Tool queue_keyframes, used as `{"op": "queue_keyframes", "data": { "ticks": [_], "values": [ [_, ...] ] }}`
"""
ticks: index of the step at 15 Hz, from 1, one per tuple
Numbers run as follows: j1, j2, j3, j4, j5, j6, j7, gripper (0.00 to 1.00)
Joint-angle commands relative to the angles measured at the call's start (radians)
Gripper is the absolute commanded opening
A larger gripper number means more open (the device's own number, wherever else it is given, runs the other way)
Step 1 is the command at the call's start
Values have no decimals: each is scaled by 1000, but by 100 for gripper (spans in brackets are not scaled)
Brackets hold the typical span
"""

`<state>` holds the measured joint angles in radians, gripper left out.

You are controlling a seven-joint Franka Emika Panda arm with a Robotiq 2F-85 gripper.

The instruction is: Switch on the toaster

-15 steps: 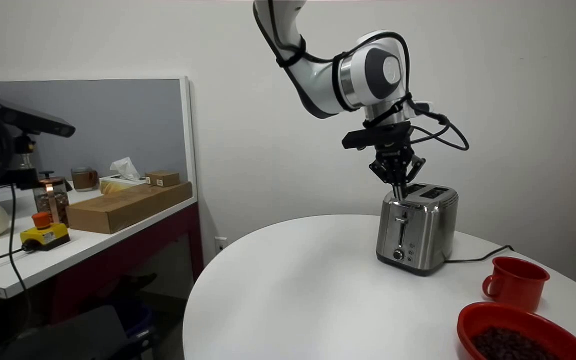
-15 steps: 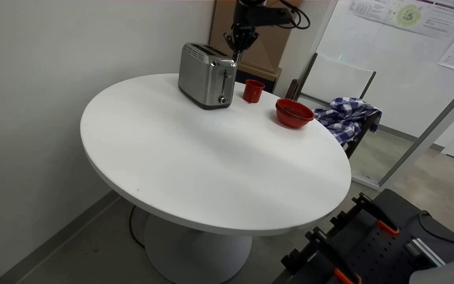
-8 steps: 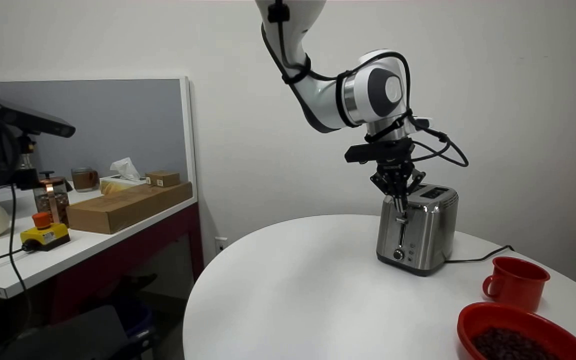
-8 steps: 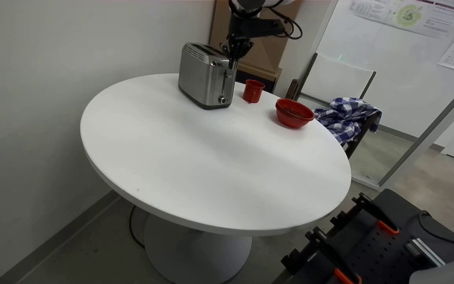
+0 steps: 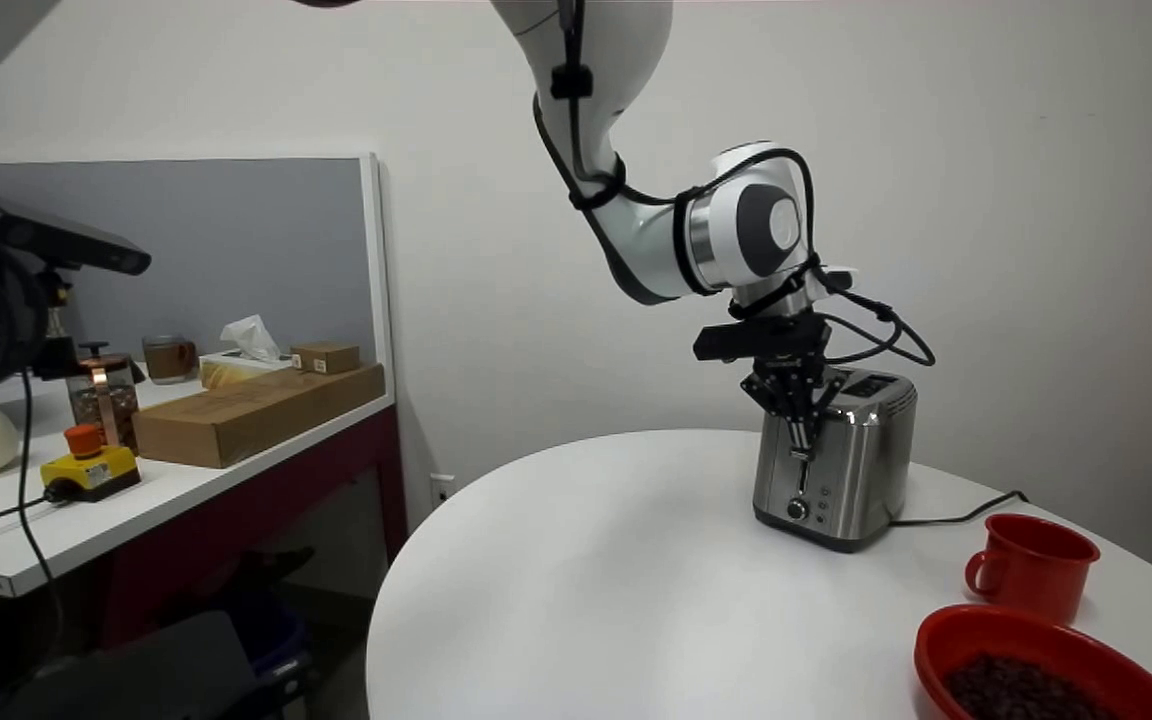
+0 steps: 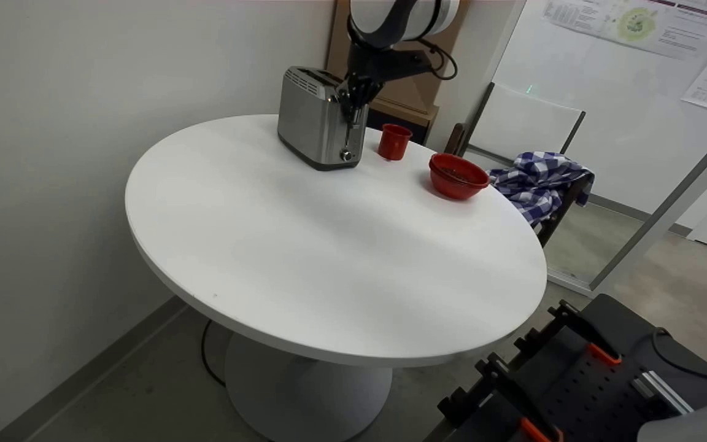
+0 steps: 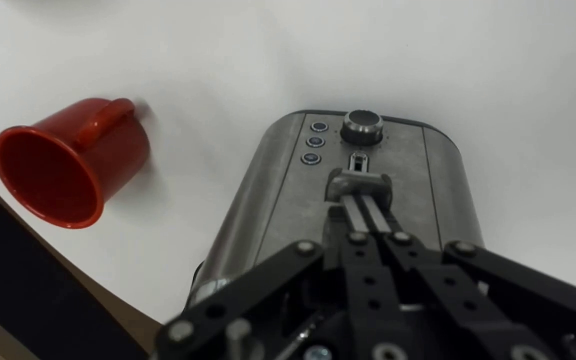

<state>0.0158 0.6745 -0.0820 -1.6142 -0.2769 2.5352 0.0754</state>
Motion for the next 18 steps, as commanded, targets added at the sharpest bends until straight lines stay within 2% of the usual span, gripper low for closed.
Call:
{"op": "queue_keyframes", "data": {
  "ticks": [1,12,15,16,17,18],
  "values": [
    [22,73,-30,58,-26,43,-21,0],
    [54,155,-77,34,-104,94,-18,0],
    [64,151,-84,45,-108,68,-2,0],
    [67,145,-85,51,-98,41,6,2],
    [65,132,-80,59,-87,8,0,27],
    [62,119,-75,66,-73,-24,2,28]
  ]
}}
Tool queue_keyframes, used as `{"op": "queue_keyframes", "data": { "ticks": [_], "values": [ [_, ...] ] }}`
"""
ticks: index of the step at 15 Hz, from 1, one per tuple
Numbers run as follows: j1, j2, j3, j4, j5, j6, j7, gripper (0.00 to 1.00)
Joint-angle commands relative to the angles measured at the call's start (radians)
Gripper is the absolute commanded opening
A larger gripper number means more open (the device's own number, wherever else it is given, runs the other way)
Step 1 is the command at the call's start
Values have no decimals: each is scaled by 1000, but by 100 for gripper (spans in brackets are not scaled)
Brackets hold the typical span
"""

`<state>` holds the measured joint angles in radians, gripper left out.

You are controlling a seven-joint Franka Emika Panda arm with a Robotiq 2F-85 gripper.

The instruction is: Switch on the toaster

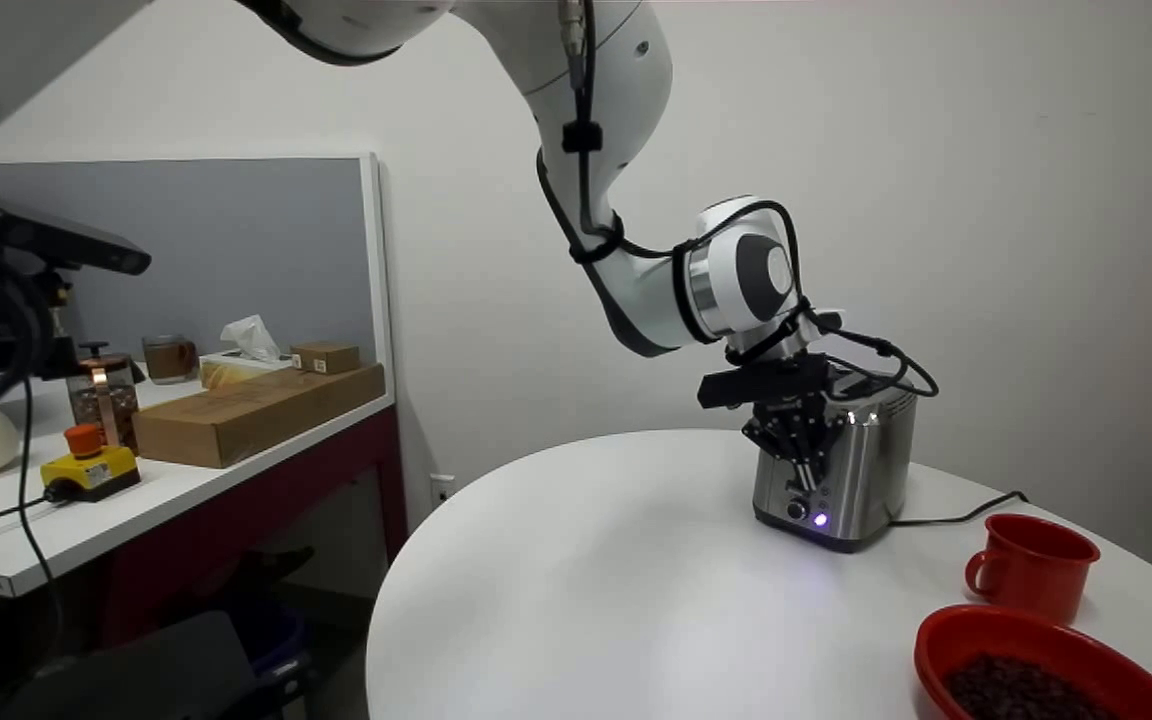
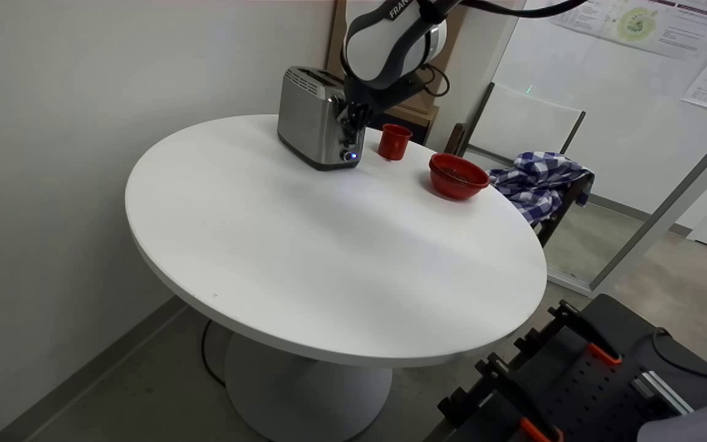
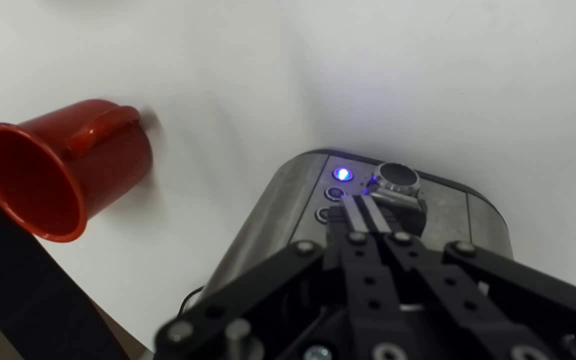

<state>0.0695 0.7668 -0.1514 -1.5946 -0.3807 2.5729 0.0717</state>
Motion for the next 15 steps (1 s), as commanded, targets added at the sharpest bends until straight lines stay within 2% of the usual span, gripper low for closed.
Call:
{"op": "queue_keyframes", "data": {
  "ticks": [1,5,10,11,15],
  "values": [
    [-2,12,4,54,53,-94,6,31],
    [-32,-85,18,44,147,-248,17,60],
    [-87,-306,34,-102,189,-398,-51,96],
    [-98,-358,40,-145,193,-414,-65,99],
    [-158,-586,89,-362,308,-447,-202,100]
  ]
}}
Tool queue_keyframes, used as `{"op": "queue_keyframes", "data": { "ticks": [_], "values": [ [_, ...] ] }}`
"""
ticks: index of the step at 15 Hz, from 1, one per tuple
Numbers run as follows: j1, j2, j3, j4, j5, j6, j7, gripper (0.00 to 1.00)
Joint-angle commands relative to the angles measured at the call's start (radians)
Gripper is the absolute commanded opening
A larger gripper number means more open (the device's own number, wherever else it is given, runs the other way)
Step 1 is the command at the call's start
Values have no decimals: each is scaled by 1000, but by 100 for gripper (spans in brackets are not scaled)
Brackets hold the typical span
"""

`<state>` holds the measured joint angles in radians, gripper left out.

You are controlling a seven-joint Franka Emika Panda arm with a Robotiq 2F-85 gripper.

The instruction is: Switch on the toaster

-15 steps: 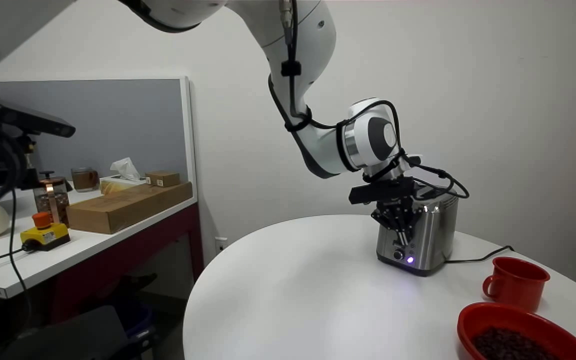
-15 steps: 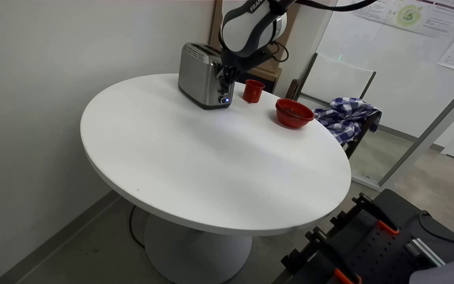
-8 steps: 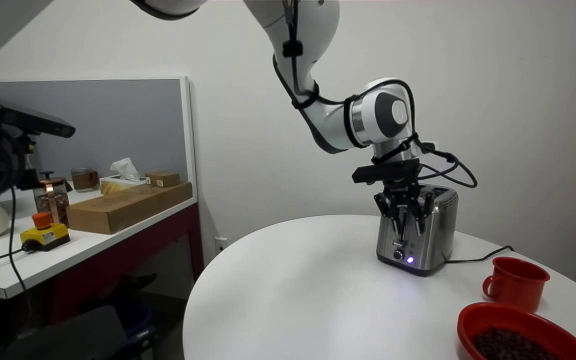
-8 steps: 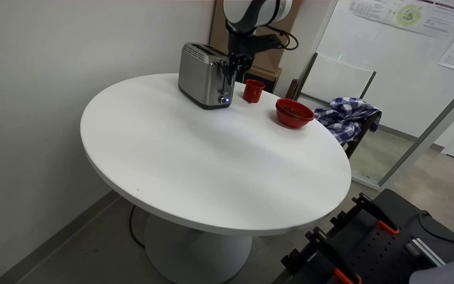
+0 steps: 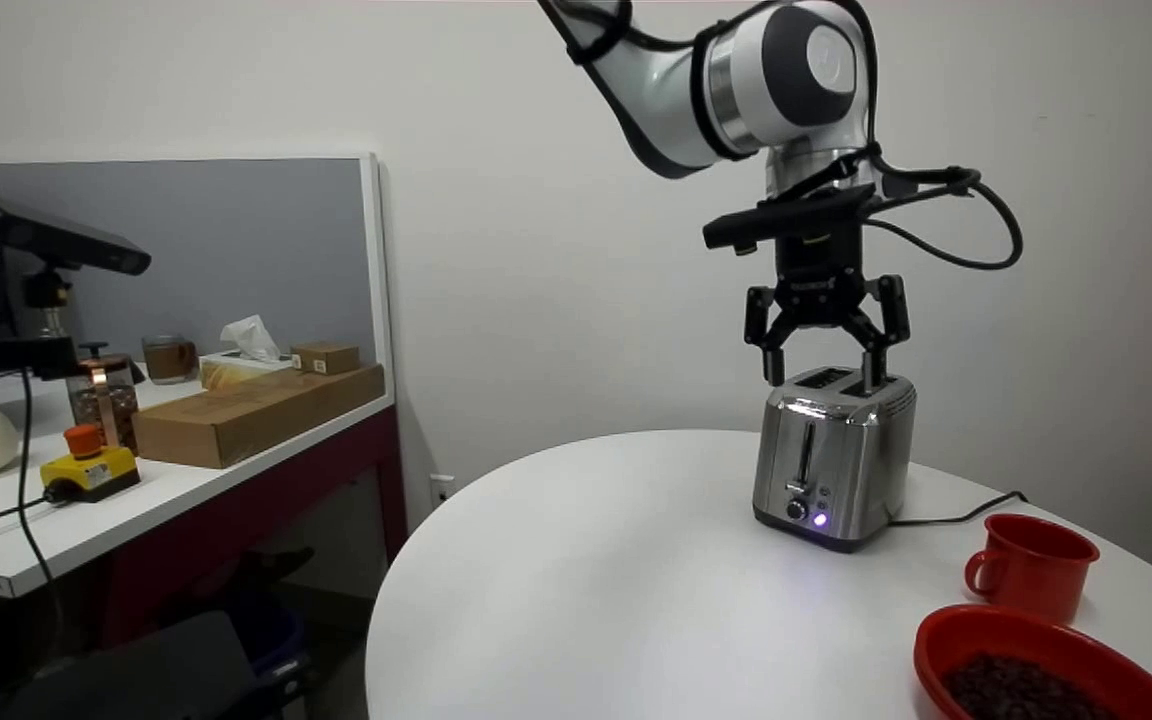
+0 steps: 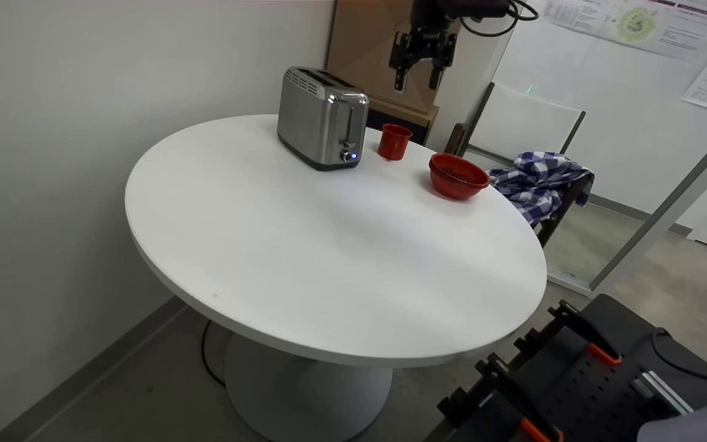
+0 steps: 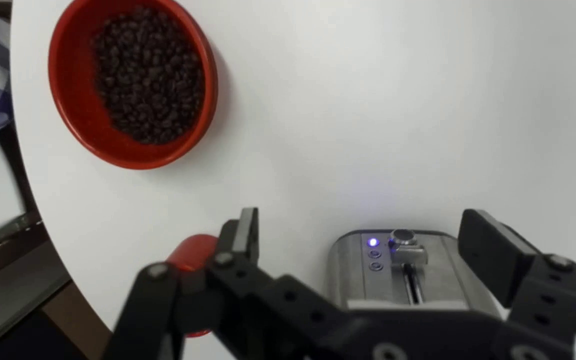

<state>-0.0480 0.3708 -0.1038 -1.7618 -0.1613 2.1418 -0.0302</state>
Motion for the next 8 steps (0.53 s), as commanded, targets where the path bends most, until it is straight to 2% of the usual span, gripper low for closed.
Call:
{"op": "queue_keyframes", "data": {
  "ticks": [1,5,6,8],
  "values": [
    [-49,-246,47,-244,124,-26,-136,100],
    [-41,-465,39,-424,188,-59,-208,100],
    [-35,-331,33,-303,152,-49,-163,100],
    [-31,-419,30,-375,160,-56,-174,100]
  ]
}}
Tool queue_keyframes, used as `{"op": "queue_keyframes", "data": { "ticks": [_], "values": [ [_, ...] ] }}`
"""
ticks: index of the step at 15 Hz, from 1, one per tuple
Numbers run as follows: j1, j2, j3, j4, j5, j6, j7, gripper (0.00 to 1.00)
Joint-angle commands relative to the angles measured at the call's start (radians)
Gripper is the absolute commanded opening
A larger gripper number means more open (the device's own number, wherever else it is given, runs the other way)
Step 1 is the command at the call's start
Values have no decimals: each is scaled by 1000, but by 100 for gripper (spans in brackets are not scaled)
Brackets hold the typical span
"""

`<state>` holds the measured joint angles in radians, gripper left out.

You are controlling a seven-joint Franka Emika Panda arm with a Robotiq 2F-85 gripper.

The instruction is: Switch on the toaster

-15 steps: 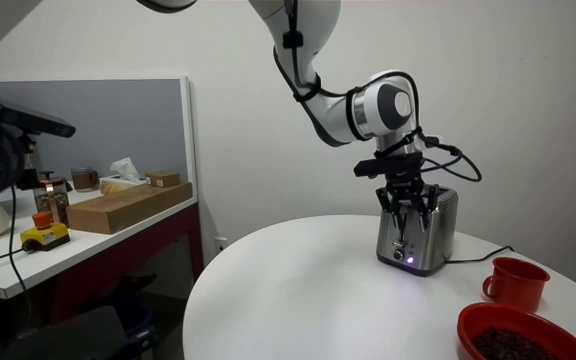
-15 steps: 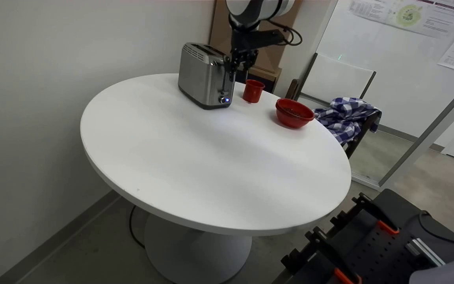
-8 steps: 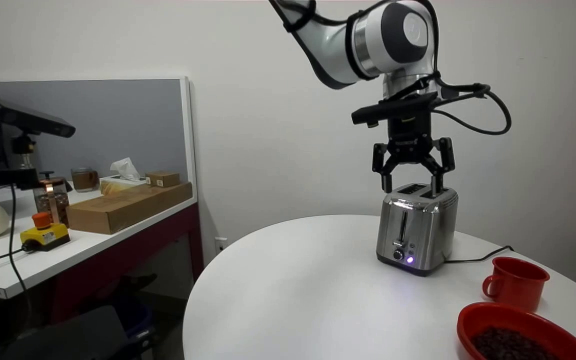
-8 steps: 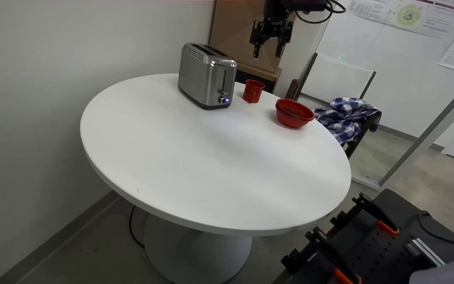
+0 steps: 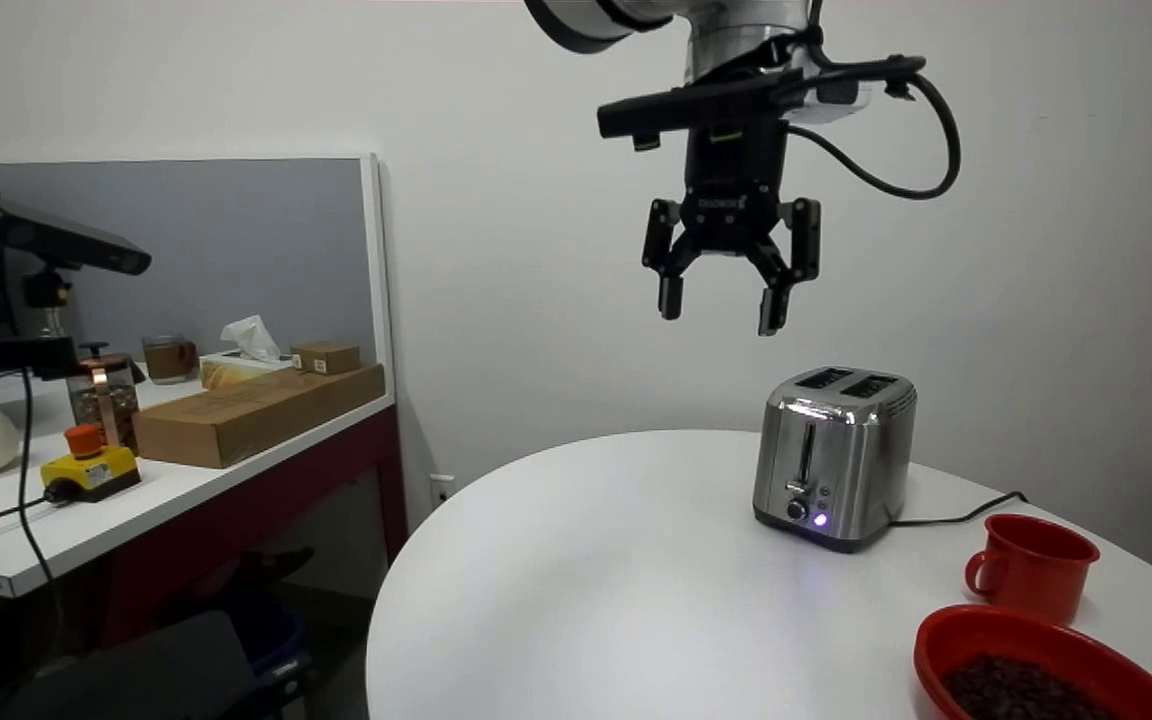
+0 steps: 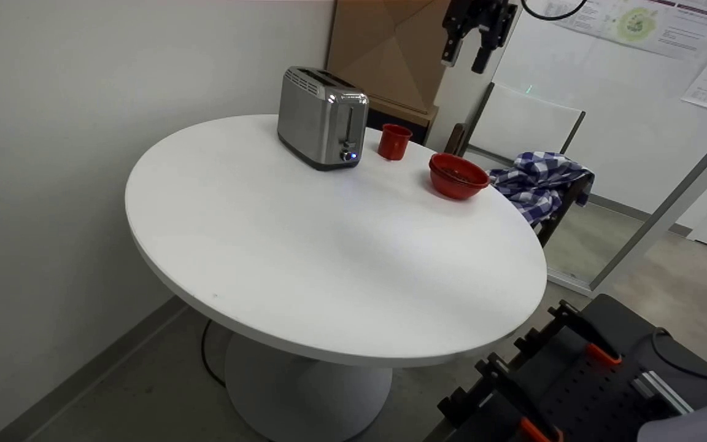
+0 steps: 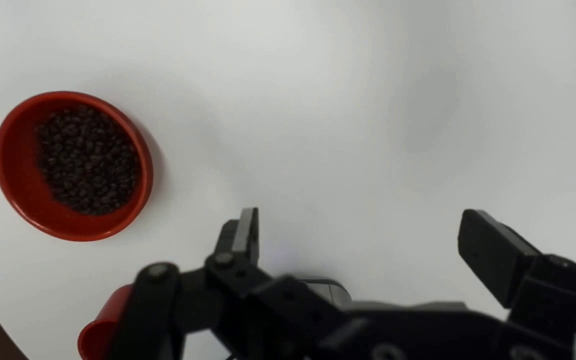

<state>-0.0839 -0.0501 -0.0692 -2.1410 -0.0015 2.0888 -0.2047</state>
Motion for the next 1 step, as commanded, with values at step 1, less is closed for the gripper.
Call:
{"op": "queue_keyframes", "data": {
  "ticks": [1],
  "values": [
    [5,-22,-5,-17,0,-3,0,100]
  ]
}}
